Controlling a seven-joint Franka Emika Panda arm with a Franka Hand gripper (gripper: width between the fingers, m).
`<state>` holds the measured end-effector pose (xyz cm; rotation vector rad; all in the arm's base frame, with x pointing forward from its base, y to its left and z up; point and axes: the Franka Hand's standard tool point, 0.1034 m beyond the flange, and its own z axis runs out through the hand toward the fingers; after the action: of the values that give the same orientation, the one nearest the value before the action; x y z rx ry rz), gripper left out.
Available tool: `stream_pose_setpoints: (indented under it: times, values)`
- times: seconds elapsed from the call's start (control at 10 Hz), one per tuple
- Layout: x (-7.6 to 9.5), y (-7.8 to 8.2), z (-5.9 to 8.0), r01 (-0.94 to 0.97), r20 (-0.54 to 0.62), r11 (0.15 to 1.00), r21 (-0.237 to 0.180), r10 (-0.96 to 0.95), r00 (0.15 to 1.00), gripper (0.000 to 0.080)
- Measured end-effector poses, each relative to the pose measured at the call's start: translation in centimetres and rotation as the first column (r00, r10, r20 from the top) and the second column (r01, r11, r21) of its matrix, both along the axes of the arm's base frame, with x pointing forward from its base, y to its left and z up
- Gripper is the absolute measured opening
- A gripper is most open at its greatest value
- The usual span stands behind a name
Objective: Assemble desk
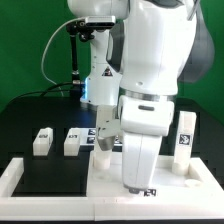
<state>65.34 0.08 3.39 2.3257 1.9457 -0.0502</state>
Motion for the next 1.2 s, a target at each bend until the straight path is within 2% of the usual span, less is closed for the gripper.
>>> stream_pose_setpoints:
  times: [0.2,0.3,0.4,0.5,0.6,0.7,1.2]
  values:
    - [-0.19,-0.23,-0.11,-0.001,-0.008,1.0,-0.004,0.001,1.0,0.0065]
    - [-0.19,-0.28,-0.11,0.0,-0.008,1.0,-0.004,0.0,1.0,0.0154]
    - [-0.2,-0.33,-0.12,0.0,-0.008,1.0,-0.004,-0.001,1.0,0.0338]
    - [-0.2,-0.36,-0.14,0.001,-0.008,1.0,-0.004,-0.001,1.0,0.0338]
    - [-0.21,-0.39,-0.14,0.001,-0.008,1.0,-0.004,-0.001,1.0,0.0509]
    - [-0.21,-0.42,-0.15,0.002,-0.008,1.0,-0.004,-0.002,1.0,0.0615]
    - [-0.21,-0.53,-0.15,0.003,-0.008,1.0,-0.004,-0.004,1.0,0.0648]
